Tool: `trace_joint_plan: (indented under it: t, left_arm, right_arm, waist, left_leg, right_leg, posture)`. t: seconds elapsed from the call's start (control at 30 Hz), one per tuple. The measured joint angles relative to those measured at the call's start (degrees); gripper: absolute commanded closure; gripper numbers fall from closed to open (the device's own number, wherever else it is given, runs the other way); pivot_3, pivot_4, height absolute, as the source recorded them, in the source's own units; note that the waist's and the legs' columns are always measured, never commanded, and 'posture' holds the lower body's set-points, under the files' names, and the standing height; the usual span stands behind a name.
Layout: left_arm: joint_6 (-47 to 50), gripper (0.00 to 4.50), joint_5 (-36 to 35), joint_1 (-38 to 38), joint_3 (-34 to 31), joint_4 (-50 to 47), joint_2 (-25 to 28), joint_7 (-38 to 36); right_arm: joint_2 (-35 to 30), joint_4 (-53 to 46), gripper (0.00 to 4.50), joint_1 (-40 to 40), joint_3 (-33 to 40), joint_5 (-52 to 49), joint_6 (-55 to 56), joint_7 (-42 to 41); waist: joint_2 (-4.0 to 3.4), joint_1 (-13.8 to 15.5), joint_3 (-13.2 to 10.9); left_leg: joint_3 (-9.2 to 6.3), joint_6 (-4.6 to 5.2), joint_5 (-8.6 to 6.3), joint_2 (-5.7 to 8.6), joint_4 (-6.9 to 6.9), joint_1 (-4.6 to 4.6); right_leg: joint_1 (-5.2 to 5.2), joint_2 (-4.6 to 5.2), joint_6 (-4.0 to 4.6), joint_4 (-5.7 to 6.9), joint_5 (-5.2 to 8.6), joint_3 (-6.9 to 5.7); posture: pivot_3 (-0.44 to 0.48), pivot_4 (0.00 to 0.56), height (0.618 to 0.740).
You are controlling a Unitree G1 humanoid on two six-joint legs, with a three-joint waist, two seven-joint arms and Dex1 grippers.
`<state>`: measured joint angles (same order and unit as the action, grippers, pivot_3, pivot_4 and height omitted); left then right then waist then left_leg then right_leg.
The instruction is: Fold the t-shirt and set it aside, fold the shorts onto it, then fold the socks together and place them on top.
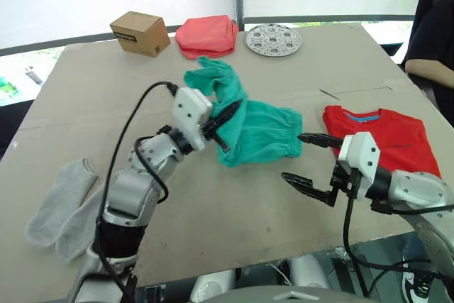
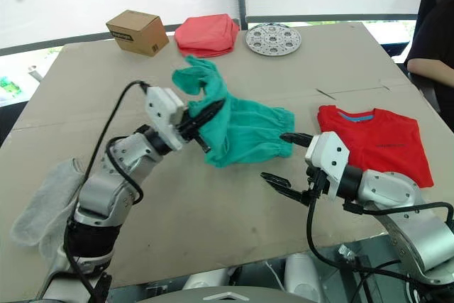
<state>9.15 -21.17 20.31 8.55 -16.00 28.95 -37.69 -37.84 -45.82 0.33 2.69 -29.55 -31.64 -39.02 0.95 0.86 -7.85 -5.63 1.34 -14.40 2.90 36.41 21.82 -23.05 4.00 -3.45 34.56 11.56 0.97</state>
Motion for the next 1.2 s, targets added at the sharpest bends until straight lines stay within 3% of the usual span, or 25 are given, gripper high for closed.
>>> trace_joint_plan:
  t: [0.27, 0.53, 0.57, 0.6, 0.67, 0.7, 0.73, 0.8, 0.9, 0.97, 1.03, 1.2]
  left_arm:
    - [-5.2, 4.41, 4.38, 8.29, 8.6, 13.54, -5.72, -12.98]
    - [-0.42, 4.41, 12.08, 15.09, 15.62, 24.9, -11.56, -15.68]
    - [1.58, 3.72, 12.13, 15.43, 16.19, 25.06, -11.95, -16.11]
    - [3.27, 3.49, 12.06, 15.48, 16.43, 25.08, -12.19, -16.62]
    - [7.53, 2.37, 11.55, 15.47, 16.5, 25.04, -12.22, -17.89]
    - [8.96, 2.1, 10.89, 15.45, 16.2, 24.91, -12.14, -18.21]
    - [12.05, 1.68, 8.69, 15.34, 15.04, 24.14, -11.95, -18.83]
    - [23.96, 0.98, -2.55, 15.16, 8.18, 20.66, -9.97, -21.64]
    - [41.42, 0.98, -18.99, 17.41, -5.0, 18.56, -5.91, -23.09]
    - [46.24, 0.98, -23.43, 20.21, -10.85, 19.62, -7.16, -20.17]
    - [46.59, 0.98, -23.98, 22.23, -12.73, 22.16, -10.0, -17.26]
    - [35.08, 0.98, -11.56, 23.34, -6.21, 35.99, -18.03, -9.27]
  right_arm:
    - [-0.01, -7.75, 0.0, 11.31, 12.13, -3.05, -3.61, 6.29]
    - [-1.08, -12.09, 0.0, 19.75, 20.15, -5.8, -4.77, 9.6]
    - [-1.46, -12.09, 0.0, 20.0, 20.49, -6.25, -4.56, 10.14]
    - [-1.76, -12.11, 0.0, 20.05, 20.55, -6.64, -4.38, 10.63]
    - [-2.83, -12.11, 0.0, 20.16, 20.44, -7.47, -4.19, 11.98]
    - [-3.07, -12.11, 0.0, 20.12, 20.37, -7.65, -4.1, 12.36]
    - [-3.39, -12.11, 0.0, 19.98, 20.07, -7.91, -4.02, 12.99]
    - [-3.48, -12.16, 0.0, 19.61, 19.03, -8.96, -3.99, 14.37]
    - [-2.6, -12.11, 0.0, 17.62, 16.84, -10.24, -4.66, 16.52]
    - [-1.86, -12.08, 0.0, 14.77, 14.93, -11.2, -5.45, 17.76]
    - [-1.34, -11.72, 0.0, 12.12, 13.09, -11.53, -6.15, 18.85]
    - [2.46, -9.58, 0.0, 8.61, 8.89, -13.51, -10.02, 23.6]
  waist:
    - [0.05, 0.08, -0.04]
    - [0.13, -0.1, -0.09]
    - [0.13, -0.12, -0.09]
    - [0.13, -0.16, -0.09]
    - [0.12, -0.17, -0.11]
    - [0.12, -0.16, -0.11]
    - [0.13, -0.18, -0.12]
    - [0.17, -0.61, -0.28]
    - [0.14, -1.22, -0.31]
    - [0.14, -0.9, -0.32]
    - [0.17, -0.03, -0.3]
    - [0.25, 0.42, -0.32]
  left_leg:
    - [-0.05, 0.02, 0.0, 0.02, 0.05, 0.01]
    - [-0.01, 0.04, 0.0, 0.02, 0.1, -0.02]
    - [-0.02, 0.04, 0.0, 0.02, 0.1, -0.02]
    - [-0.03, 0.04, 0.0, 0.01, 0.1, -0.03]
    - [-0.06, 0.04, 0.0, 0.01, 0.09, -0.03]
    - [-0.06, 0.04, 0.0, 0.0, 0.09, -0.03]
    - [-0.06, 0.04, 0.0, 0.0, 0.09, -0.02]
    - [-0.1, 0.04, -0.01, -0.07, 0.09, -0.01]
    - [-0.19, 0.05, -0.01, -0.05, 0.09, -0.03]
    - [-0.27, 0.05, 0.0, 0.05, 0.21, -0.06]
    - [-0.35, 0.05, -0.01, 0.12, 0.34, -0.1]
    - [-0.44, 0.03, 0.0, 0.24, 0.38, -0.05]
  right_leg:
    - [0.04, -0.01, -0.4, 0.01, -0.03, -0.04]
    - [0.08, -0.01, -0.59, 0.05, 0.06, -0.01]
    - [0.08, -0.01, -0.59, 0.05, 0.06, -0.01]
    - [0.08, -0.01, -0.6, 0.06, 0.07, -0.01]
    - [0.07, -0.02, -0.61, 0.08, 0.08, -0.04]
    - [0.07, -0.02, -0.61, 0.08, 0.08, -0.04]
    - [0.07, -0.02, -0.61, 0.08, 0.08, -0.04]
    - [0.03, -0.04, -0.61, 0.13, 0.09, -0.07]
    - [0.05, -0.04, -0.73, 0.16, 0.17, -0.16]
    - [0.22, 0.02, -0.77, 0.15, 0.18, -0.21]
    - [0.39, 0.03, -0.81, 0.12, 0.21, -0.23]
    - [0.36, 0.06, -0.56, 0.15, 0.06, -0.16]
  posture:
    - [0.0, 0.15, 0.74]
    - [0.0, 0.15, 0.74]
    - [0.0, 0.15, 0.74]
    - [0.0, 0.15, 0.74]
    - [0.0, 0.15, 0.74]
    - [0.0, 0.15, 0.74]
    - [0.0, 0.15, 0.74]
    - [0.0, 0.15, 0.74]
    - [0.0, 0.15, 0.74]
    - [0.0, 0.15, 0.74]
    - [0.0, 0.15, 0.74]
    - [0.0, 0.15, 0.74]
